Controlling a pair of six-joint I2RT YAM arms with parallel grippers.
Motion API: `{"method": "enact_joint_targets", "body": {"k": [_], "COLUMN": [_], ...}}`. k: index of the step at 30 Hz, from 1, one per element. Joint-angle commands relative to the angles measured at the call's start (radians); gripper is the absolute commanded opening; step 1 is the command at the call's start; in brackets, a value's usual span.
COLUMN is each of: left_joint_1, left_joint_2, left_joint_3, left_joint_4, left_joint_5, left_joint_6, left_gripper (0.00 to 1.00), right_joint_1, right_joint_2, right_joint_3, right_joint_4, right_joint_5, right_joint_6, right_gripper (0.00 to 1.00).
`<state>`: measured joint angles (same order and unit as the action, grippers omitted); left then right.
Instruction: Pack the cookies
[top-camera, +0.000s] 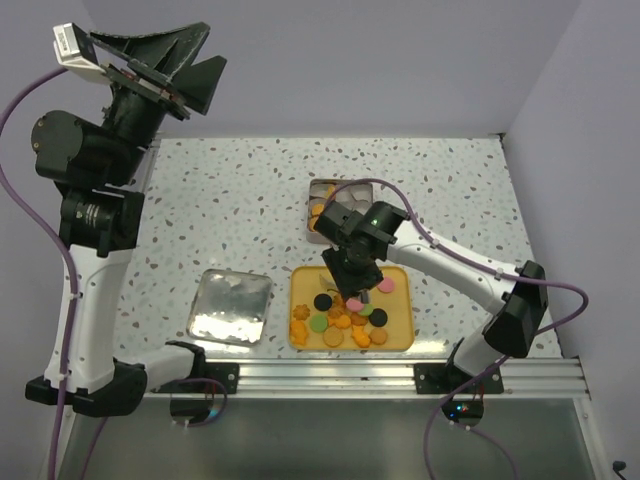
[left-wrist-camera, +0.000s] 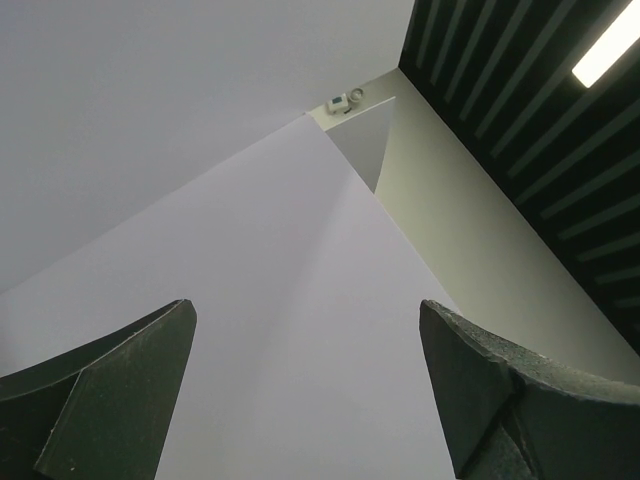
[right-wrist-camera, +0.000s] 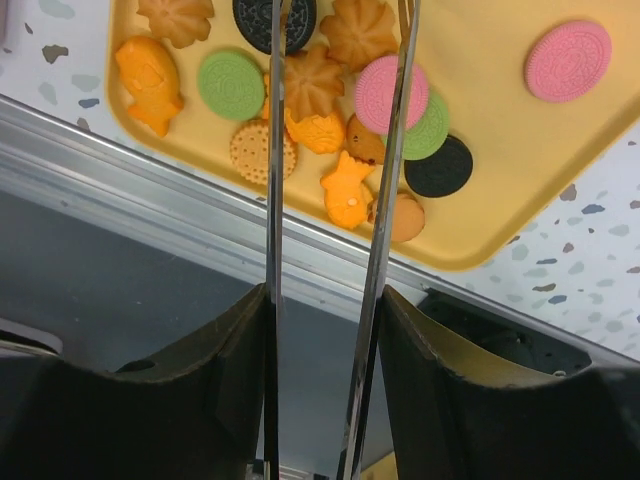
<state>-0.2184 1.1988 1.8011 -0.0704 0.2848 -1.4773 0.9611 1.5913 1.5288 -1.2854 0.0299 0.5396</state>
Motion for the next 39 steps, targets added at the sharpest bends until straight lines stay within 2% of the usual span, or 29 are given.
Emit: {"method": "enact_joint_targets", "body": {"k": [1,7,9,10,14,17,21,39], "left_joint_1": [-0.004,-0.004,-0.004,-0.004,-0.004,-0.004,-0.004,-0.004], "left_joint_2": [-0.034,-0.12,-0.169,-0.191,-0.29,-0.315,-0.332,-0.341], "left_joint_3": [-0.029,-0.196,-0.29,-0.36,-0.495,-0.505,-0.514,-0.603], "left_joint_4": [0.053,0.053,0.055,0.107,0.11,0.0,-0.054,-0.037], "left_joint_5": [0.001,-0.004,-0.016,-0.024,-0.071,-0.108,-0.128,-0.072], "left_joint_6": [-0.005,0.029,0.04,0.051,0.078,0.135,0.207,0.21], "left_gripper": [1.0,1.0,1.0,1.0,1.0,1.0,1.0,1.0], "right_joint_1": [0.004,0.021,0.03,0.034,0.047,0.05,0.056,0.13], "right_joint_2": [-0.017,0.005,0.01,0.012,0.018,0.019,0.015,-0.033], "right_joint_3": [0.01,0.019,0.021,0.019,0.008,-0.001,-0.01,-0.081], "right_joint_4": [0.057,0.067,0.072,0.074,0.078,0.074,0.061,0.031], "right_joint_5": [-0.019,-0.027,-0.027,-0.027,-0.027,-0.027,-0.027,-0.054], "right_joint_6": [0.043,0.046,0.049,0.052,0.059,0.059,0.062,0.114], "right_gripper": [0.48,0.48,0.48,0.48,0.48,0.48,0.48,0.48]}}
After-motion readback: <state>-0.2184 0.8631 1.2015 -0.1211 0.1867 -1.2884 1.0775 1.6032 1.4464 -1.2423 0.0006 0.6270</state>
